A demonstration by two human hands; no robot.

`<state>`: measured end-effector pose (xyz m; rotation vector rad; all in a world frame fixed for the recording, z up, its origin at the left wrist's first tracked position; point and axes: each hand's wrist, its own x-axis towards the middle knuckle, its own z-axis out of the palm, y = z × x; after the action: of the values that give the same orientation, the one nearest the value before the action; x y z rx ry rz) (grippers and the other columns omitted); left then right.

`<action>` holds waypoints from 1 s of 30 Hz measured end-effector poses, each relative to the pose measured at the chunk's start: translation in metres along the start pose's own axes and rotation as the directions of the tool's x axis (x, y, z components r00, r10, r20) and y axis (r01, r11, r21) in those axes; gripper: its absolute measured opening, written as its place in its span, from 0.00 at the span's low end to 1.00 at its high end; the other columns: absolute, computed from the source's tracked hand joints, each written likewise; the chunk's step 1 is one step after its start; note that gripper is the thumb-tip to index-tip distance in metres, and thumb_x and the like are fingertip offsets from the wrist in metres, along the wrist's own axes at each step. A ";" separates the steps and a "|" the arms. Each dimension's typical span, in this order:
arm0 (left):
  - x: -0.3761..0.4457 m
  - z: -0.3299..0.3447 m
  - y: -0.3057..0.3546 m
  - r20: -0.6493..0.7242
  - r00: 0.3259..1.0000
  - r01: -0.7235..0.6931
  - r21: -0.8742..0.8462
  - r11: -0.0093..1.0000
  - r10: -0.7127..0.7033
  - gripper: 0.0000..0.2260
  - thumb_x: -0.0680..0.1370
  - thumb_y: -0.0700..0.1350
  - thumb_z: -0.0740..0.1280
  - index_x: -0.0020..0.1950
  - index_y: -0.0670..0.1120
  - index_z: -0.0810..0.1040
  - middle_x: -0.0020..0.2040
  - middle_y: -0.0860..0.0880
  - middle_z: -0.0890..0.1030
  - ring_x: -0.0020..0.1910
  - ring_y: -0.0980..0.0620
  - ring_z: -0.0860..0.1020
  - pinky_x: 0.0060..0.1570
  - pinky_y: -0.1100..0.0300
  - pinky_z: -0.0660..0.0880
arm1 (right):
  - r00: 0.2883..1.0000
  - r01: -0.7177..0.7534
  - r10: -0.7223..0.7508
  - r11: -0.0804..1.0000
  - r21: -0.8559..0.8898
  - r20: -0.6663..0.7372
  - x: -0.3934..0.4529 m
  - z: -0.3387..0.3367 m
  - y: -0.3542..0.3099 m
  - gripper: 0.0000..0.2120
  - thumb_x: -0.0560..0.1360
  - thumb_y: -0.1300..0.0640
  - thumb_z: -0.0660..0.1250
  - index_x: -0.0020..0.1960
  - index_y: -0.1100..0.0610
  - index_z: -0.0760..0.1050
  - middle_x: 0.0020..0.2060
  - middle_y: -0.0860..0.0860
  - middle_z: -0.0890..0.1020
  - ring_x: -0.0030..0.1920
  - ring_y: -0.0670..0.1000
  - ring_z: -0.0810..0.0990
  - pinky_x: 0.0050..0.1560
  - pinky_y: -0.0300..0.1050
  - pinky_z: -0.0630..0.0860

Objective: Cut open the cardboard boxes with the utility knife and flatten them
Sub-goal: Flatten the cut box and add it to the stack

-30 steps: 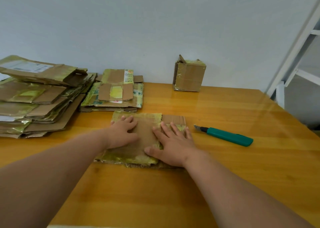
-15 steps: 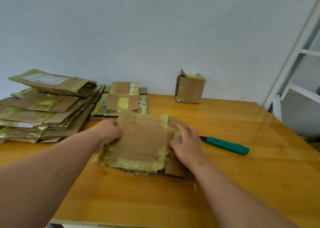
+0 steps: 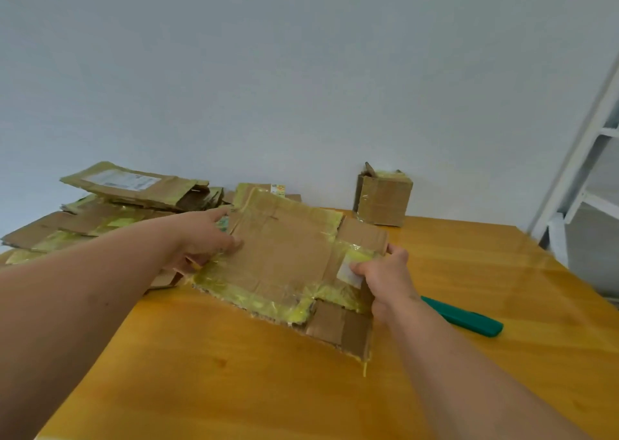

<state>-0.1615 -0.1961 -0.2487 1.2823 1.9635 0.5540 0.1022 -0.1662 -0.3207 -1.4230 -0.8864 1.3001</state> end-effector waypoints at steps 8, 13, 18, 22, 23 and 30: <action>0.065 -0.037 0.017 -0.336 0.934 -0.197 -0.215 0.956 0.117 0.32 0.74 0.49 0.73 0.75 0.50 0.64 0.71 0.42 0.70 0.67 0.40 0.70 0.65 0.44 0.70 | 0.996 0.027 -0.005 0.971 0.240 -0.090 0.037 0.058 -0.028 0.29 0.78 0.67 0.66 0.74 0.54 0.58 0.57 0.54 0.75 0.52 0.55 0.77 0.55 0.53 0.75; 0.098 -0.032 0.041 -0.529 0.688 -0.250 0.470 0.847 0.497 0.33 0.77 0.63 0.61 0.78 0.56 0.55 0.80 0.50 0.49 0.78 0.45 0.45 0.75 0.42 0.48 | 0.992 -0.057 0.089 0.951 0.303 -0.092 0.062 0.115 -0.053 0.34 0.80 0.68 0.62 0.79 0.55 0.50 0.67 0.55 0.69 0.61 0.60 0.72 0.53 0.49 0.68; 0.130 -0.011 0.033 -0.287 0.791 -0.265 0.636 0.725 0.541 0.35 0.74 0.71 0.54 0.78 0.60 0.52 0.80 0.54 0.46 0.78 0.48 0.44 0.74 0.42 0.45 | 0.974 -0.198 0.224 0.914 0.354 -0.035 0.074 0.169 -0.038 0.26 0.82 0.67 0.57 0.77 0.58 0.55 0.71 0.61 0.68 0.65 0.64 0.73 0.55 0.53 0.71; 0.149 0.008 0.009 0.100 0.905 -0.320 0.800 0.507 0.414 0.38 0.72 0.70 0.61 0.77 0.65 0.46 0.79 0.55 0.50 0.77 0.47 0.52 0.73 0.41 0.50 | 0.960 -0.280 0.275 0.918 0.281 0.057 0.088 0.182 -0.009 0.15 0.82 0.65 0.56 0.68 0.61 0.70 0.54 0.58 0.80 0.41 0.57 0.81 0.38 0.50 0.78; 0.154 0.010 0.003 0.129 0.908 -0.322 0.822 0.469 0.398 0.37 0.73 0.67 0.63 0.77 0.66 0.46 0.79 0.55 0.50 0.77 0.46 0.53 0.73 0.41 0.51 | 0.962 -0.274 0.265 0.934 0.229 0.073 0.090 0.178 -0.006 0.13 0.81 0.65 0.57 0.63 0.60 0.73 0.49 0.58 0.82 0.37 0.55 0.83 0.33 0.47 0.79; 0.161 0.007 -0.004 0.151 0.922 -0.317 0.824 0.470 0.357 0.33 0.80 0.45 0.60 0.77 0.65 0.47 0.80 0.55 0.42 0.78 0.46 0.38 0.75 0.40 0.44 | 0.986 -0.161 0.166 0.968 -0.190 0.014 0.102 0.124 0.000 0.08 0.75 0.58 0.65 0.40 0.60 0.77 0.26 0.54 0.80 0.26 0.51 0.77 0.26 0.40 0.69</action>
<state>-0.1987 -0.0513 -0.3096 2.3106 2.0702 -0.3030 -0.0029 -0.0475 -0.3424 -1.6577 -0.9488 1.3923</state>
